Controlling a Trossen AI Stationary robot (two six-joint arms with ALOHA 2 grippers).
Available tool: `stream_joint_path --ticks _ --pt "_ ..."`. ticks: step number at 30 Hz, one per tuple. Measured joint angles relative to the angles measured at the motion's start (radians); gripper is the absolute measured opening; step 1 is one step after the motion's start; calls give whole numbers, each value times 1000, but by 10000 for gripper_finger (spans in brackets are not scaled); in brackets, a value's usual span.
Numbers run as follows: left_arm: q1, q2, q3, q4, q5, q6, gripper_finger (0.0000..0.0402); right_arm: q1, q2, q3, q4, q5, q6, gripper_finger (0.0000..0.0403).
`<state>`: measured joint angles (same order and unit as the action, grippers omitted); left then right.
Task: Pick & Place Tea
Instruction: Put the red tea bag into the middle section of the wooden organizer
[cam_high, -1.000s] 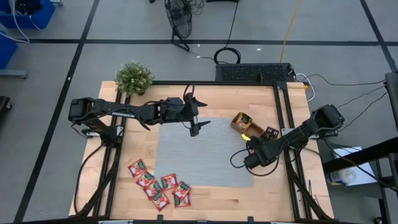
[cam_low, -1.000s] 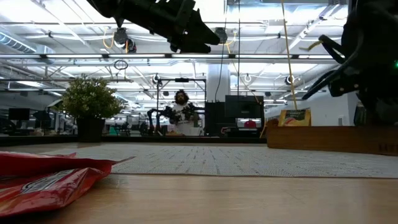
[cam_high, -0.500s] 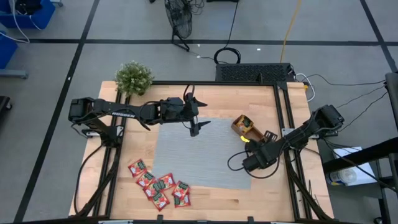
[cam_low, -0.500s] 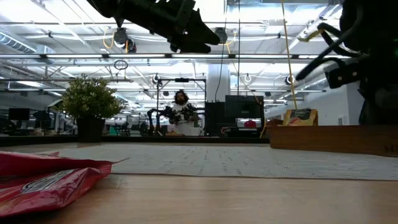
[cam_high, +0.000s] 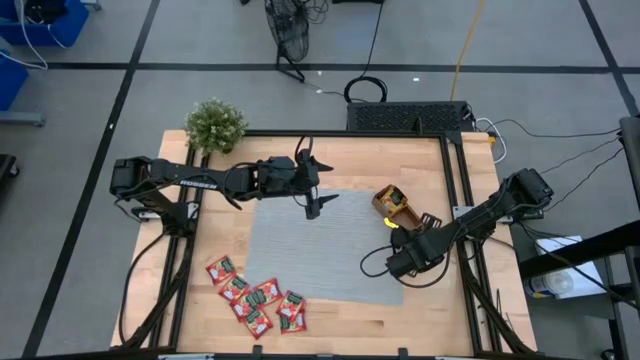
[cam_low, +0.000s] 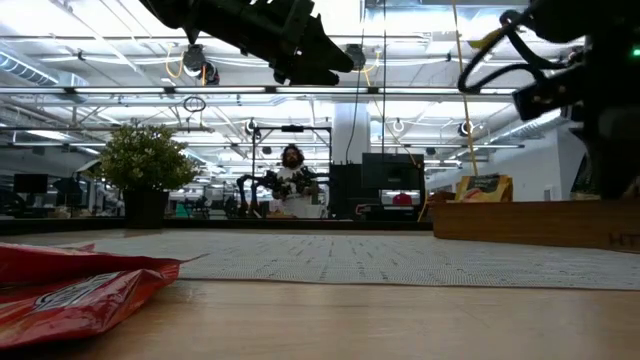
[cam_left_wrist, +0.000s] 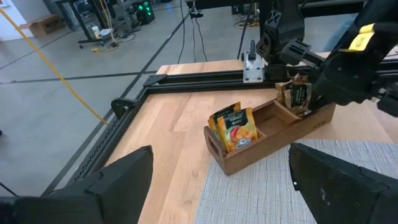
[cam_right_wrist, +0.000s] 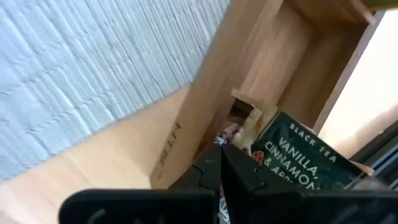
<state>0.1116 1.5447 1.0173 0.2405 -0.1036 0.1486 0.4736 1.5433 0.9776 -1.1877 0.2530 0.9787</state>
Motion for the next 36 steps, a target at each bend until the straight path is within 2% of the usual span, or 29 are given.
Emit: stream_joint_path --ticks 6,10,13,16,21,23,25,28,29,30,32,36 --pt "0 0 0 0 0 0 365 0 0 55 -16 -5 -23 0" --pt "0 0 0 0 0 0 365 4 0 124 -48 -49 -30 0" --pt "0 0 0 0 0 0 365 32 -19 191 -52 -15 -34 0" --pt "0 0 0 0 0 0 365 99 -68 242 10 115 -120 0" --pt "0 0 0 0 0 0 365 318 -213 229 233 436 -322 0" --pt "0 0 0 0 0 0 365 393 -278 203 264 471 -351 0" --pt "0 0 0 0 0 0 365 468 -339 126 346 551 -325 0" --pt "0 0 0 0 0 0 365 565 -427 -80 681 805 -465 0" --pt "0 0 0 0 0 0 365 577 -463 -154 803 851 -511 0" --pt "0 0 0 0 0 0 365 580 -504 -226 922 862 -557 0" --pt "0 0 0 0 0 0 365 558 -593 -371 1137 773 -647 0" --pt "0 0 0 0 0 0 365 464 -762 -616 1566 436 -836 0"
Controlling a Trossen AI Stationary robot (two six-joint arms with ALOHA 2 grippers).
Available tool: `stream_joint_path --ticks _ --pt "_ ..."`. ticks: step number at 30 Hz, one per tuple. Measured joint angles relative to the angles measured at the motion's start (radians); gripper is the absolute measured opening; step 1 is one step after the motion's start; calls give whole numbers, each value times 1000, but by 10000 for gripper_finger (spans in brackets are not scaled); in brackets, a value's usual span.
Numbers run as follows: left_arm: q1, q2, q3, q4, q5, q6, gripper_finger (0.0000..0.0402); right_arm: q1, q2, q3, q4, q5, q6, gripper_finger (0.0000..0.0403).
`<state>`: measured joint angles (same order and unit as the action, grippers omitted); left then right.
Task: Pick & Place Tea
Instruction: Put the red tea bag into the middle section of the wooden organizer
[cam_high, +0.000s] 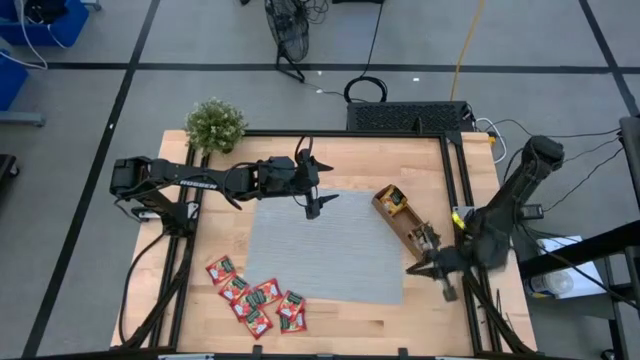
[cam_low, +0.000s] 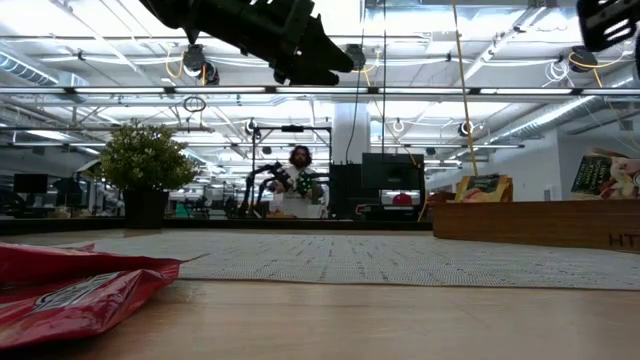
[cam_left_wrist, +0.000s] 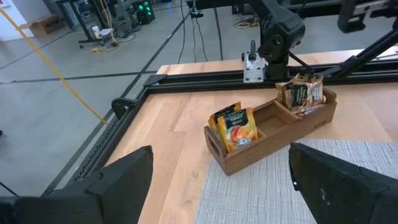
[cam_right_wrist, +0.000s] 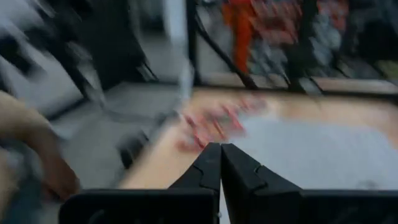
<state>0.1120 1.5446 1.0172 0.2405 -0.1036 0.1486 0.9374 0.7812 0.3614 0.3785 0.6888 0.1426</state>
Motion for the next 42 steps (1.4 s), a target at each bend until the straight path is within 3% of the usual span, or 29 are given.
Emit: stream_joint_path --ticks 3,8,14,18,23,27,33,42 --pt "0 0 0 0 0 0 365 -76 -115 -128 189 -154 -91 0" --pt "0 0 0 0 0 0 365 -205 -288 -243 196 -315 -116 0" --pt "0 0 0 0 0 0 365 -376 -448 -273 82 -618 -113 0" --pt "0 0 0 0 0 0 365 -496 -543 -251 -114 -797 -63 0" --pt "0 0 0 0 0 0 365 -577 -656 -246 -232 -993 -77 0" --pt "0 0 0 0 0 0 365 -600 -721 -245 -278 -1000 -169 0" --pt "0 0 0 0 0 0 365 -618 -757 -245 -332 -873 -208 0" --pt "0 0 0 26 2 -81 365 -618 -753 -265 -346 -872 -208 0"
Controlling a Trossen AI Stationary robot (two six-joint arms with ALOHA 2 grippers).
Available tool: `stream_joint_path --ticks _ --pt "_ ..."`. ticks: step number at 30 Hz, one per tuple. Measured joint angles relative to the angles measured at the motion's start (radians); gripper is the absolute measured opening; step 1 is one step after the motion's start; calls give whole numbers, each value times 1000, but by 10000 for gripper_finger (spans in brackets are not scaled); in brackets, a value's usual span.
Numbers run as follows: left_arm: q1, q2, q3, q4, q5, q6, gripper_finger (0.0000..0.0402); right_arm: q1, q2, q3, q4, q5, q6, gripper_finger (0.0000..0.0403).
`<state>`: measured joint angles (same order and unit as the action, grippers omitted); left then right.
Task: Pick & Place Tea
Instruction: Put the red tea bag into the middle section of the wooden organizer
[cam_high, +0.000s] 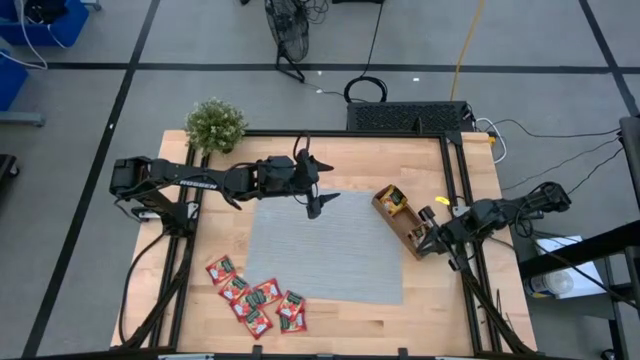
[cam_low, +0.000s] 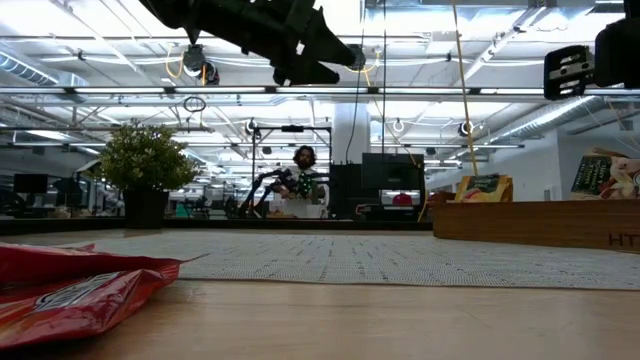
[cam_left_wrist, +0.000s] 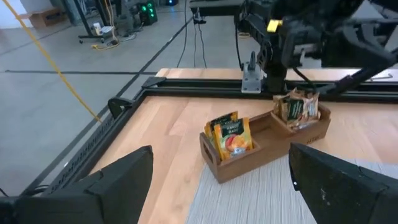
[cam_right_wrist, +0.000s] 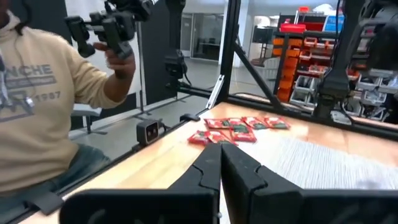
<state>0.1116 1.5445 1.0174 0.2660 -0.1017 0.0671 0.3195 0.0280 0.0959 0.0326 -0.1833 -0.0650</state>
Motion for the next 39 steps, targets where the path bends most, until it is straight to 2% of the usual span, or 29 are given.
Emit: stream_joint_path --ticks 9,14,17,19,21,23,24,28,30,34,36,39 --pt "-2 0 0 44 -6 48 365 0 1 -57 11 1 0 0" --pt "-2 0 0 36 -153 14 365 0 1 -64 8 1 0 0" --pt "-2 0 0 -24 -271 -23 365 0 1 -64 10 1 0 0" --pt "2 0 1 -128 -306 -63 365 0 1 -65 10 1 0 0" --pt "18 0 14 -301 -230 -102 365 0 2 -65 10 1 0 0" --pt "29 1 63 -560 -131 -190 365 0 1 -66 10 1 0 0" --pt "27 1 103 -717 -115 -244 365 0 1 -66 10 1 0 0" --pt "-36 -1 219 -1327 -131 -492 365 0 1 -66 10 0 0 0" --pt "-75 -1 221 -1513 -101 -630 365 0 1 -66 10 0 0 0" --pt "-180 -4 176 -1703 54 -985 365 0 1 -67 10 0 0 0" --pt "-263 -4 138 -1714 114 -1100 365 0 1 -67 10 0 0 0" --pt "-392 -4 78 -1651 135 -1237 365 0 1 -67 10 0 0 0"
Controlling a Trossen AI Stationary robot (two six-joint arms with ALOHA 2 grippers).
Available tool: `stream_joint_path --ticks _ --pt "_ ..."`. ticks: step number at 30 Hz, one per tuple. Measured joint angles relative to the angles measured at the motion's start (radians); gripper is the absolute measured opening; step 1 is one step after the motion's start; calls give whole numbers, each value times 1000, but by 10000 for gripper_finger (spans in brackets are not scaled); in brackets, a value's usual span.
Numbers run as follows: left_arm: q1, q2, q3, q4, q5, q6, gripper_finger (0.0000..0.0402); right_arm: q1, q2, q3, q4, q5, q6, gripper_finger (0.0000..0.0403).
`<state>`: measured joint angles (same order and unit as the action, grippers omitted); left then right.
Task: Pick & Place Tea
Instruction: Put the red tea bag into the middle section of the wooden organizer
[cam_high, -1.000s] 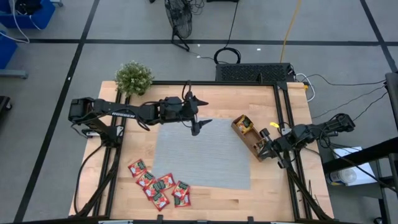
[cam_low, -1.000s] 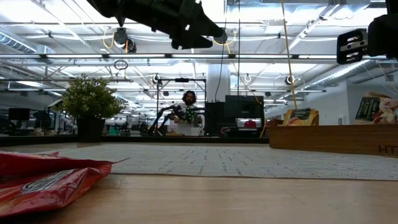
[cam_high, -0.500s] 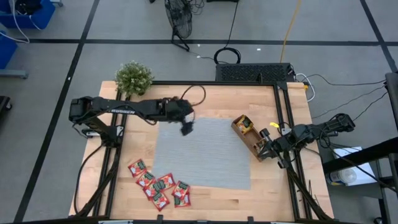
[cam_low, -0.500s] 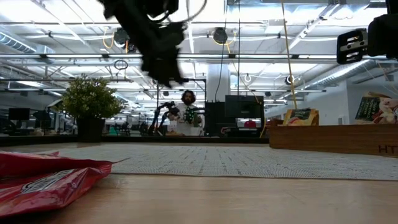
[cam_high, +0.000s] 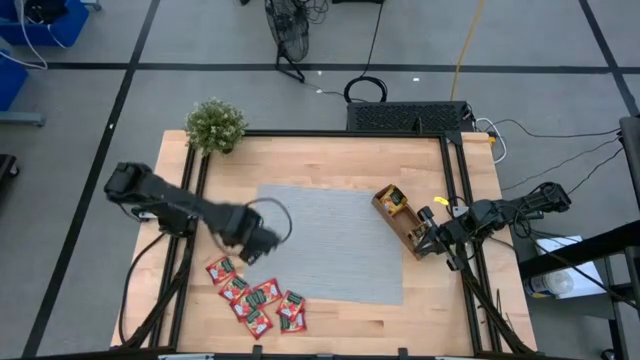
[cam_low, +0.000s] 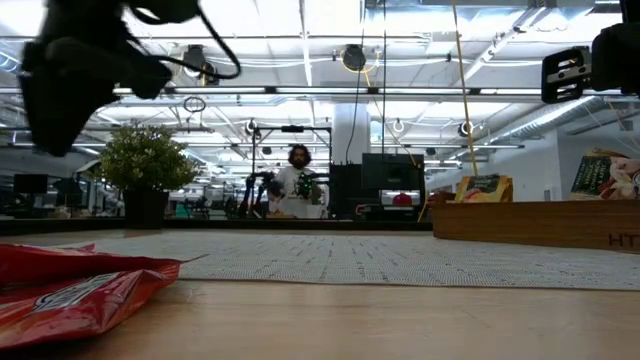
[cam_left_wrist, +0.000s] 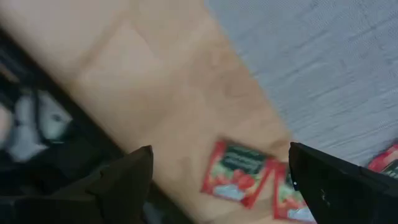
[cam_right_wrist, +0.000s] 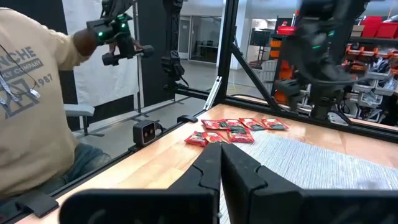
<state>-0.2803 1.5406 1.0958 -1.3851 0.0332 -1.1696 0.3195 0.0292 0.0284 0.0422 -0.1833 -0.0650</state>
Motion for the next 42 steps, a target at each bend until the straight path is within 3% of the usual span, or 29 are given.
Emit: stream_joint_path --ticks 9,21,35,38,42 --pt "-287 -15 -214 191 186 -402 365 0 0 0 0 0 0 0" --pt "-375 -94 -510 719 210 -556 365 0 0 0 4 0 0 0" --pt "-378 -95 -520 695 185 -709 361 0 0 0 17 -1 0 0" --pt "-377 -95 -520 696 191 -746 338 0 0 0 17 -1 0 0" --pt "-375 -94 -520 705 214 -798 269 0 0 0 18 -1 0 0"
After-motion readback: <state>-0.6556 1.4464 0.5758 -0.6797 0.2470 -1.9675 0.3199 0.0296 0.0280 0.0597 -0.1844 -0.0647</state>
